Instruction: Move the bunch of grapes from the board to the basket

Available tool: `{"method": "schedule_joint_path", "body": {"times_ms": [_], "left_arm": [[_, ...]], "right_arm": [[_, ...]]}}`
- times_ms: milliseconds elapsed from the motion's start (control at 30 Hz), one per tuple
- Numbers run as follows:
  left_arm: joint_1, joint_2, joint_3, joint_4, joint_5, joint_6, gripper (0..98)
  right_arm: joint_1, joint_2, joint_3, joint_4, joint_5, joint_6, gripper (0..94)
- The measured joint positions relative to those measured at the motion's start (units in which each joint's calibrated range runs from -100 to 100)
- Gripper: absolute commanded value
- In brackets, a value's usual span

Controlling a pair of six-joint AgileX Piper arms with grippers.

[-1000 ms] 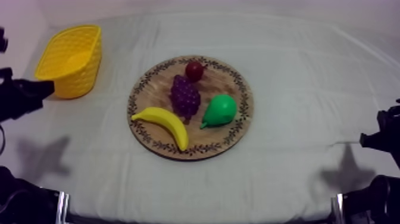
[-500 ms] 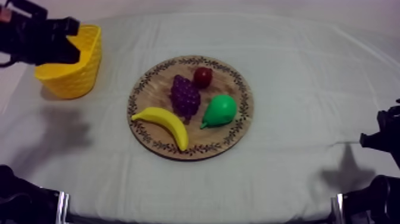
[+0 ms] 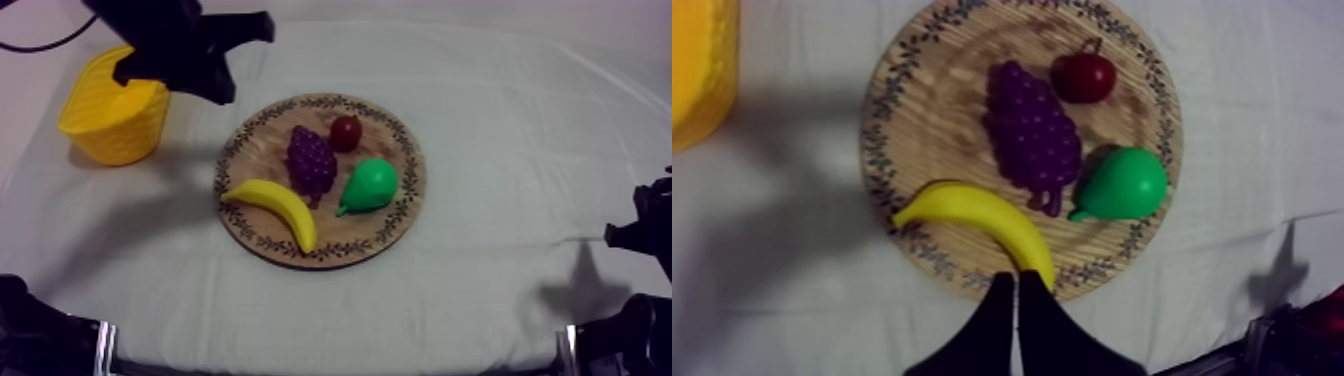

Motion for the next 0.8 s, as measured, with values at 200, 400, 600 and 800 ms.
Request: {"method": "schedule_joint_path", "body": {"times_ms": [200, 400, 600, 800], "left_arm": [[2.3, 7.1, -6.5, 0.00, 0.1, 0.4, 7.5], [3.1, 11.2, -9.2, 0.51, 0.1, 1.1, 29.6], [3.2, 13.3, -10.1, 1.12, 0.0, 1.5, 60.0], [3.2, 16.2, -10.0, 2.00, -1.4, 0.6, 85.5]], "right_arm": [[0.0, 0.0, 0.0, 0.0, 0.0, 0.0, 0.3], [0.0, 0.0, 0.0, 0.0, 0.0, 0.0, 0.3], [0.0, 0.0, 0.0, 0.0, 0.0, 0.0, 0.3], [0.0, 0.0, 0.0, 0.0, 0.0, 0.0, 0.3]]}}
